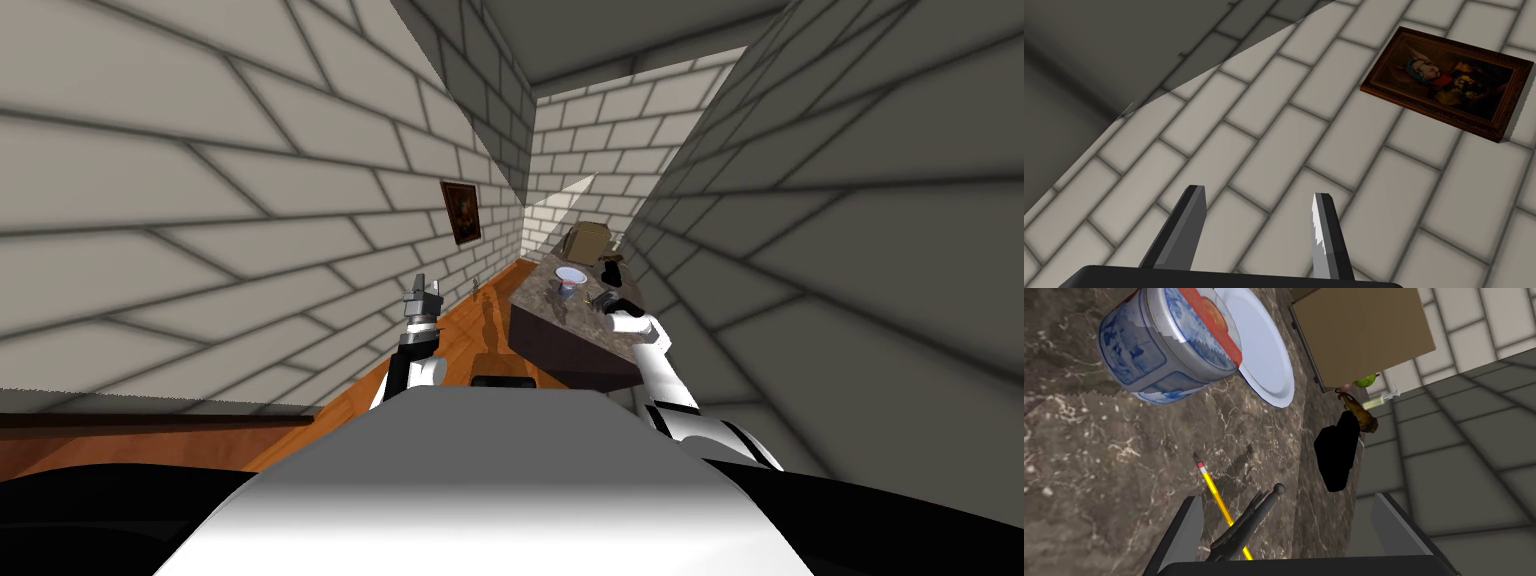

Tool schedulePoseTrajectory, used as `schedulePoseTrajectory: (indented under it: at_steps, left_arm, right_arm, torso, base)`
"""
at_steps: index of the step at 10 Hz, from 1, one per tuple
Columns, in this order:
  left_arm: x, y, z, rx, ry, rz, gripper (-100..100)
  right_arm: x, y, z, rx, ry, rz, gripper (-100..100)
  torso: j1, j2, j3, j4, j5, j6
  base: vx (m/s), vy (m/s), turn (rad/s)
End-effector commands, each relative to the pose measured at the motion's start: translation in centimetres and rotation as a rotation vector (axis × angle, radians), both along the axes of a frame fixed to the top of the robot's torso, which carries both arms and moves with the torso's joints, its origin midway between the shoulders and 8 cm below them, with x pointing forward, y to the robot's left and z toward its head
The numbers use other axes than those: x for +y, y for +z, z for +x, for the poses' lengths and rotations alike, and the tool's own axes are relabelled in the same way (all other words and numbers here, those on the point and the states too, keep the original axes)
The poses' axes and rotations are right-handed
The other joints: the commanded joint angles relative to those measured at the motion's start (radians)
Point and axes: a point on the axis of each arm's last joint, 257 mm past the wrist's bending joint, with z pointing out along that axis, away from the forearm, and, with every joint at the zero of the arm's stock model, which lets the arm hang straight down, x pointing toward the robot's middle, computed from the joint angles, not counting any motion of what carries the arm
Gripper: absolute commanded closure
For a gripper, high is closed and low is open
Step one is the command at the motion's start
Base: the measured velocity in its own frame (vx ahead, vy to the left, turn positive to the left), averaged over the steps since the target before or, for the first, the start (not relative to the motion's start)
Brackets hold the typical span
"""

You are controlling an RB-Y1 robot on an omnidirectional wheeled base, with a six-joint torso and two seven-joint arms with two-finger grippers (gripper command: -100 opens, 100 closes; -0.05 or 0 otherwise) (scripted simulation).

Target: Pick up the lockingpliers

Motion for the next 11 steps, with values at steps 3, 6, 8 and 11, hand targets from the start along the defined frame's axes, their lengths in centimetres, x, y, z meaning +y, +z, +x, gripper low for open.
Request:
schedulePoseTrajectory:
  at_steps: [3,6,8,11]
  left_arm:
    - [0.0,0.0,0.0,0.000,0.000,0.000,0]
    - [0.0,0.0,0.0,0.000,0.000,0.000,0]
    - [0.0,0.0,0.0,0.000,0.000,0.000,0]
    - [0.0,0.0,0.0,0.000,0.000,0.000,0]
  right_arm:
    - [-4.8,-0.3,-0.6,0.057,-0.124,0.111,-100]
    - [-7.9,-2.4,-2.0,0.121,-0.218,0.181,-100]
    - [-10.0,-3.0,-3.0,0.150,-0.290,0.242,-100]
    - [-13.2,-3.0,-4.6,0.176,-0.416,0.359,-100]
  torso:
    - [0.000,-0.001,-0.001,0.000,0.000,0.000]
    - [0.000,-0.001,-0.001,0.000,0.000,0.000]
    - [-0.001,-0.001,-0.001,0.000,0.000,0.000]
    - [-0.001,-0.002,-0.001,-0.001,0.000,0.000]
  base:
    - [0.037,0.039,0.081]
    - [0.034,0.031,0.057]
    - [0.034,0.018,0.070]
    - [0.051,0.017,0.070]
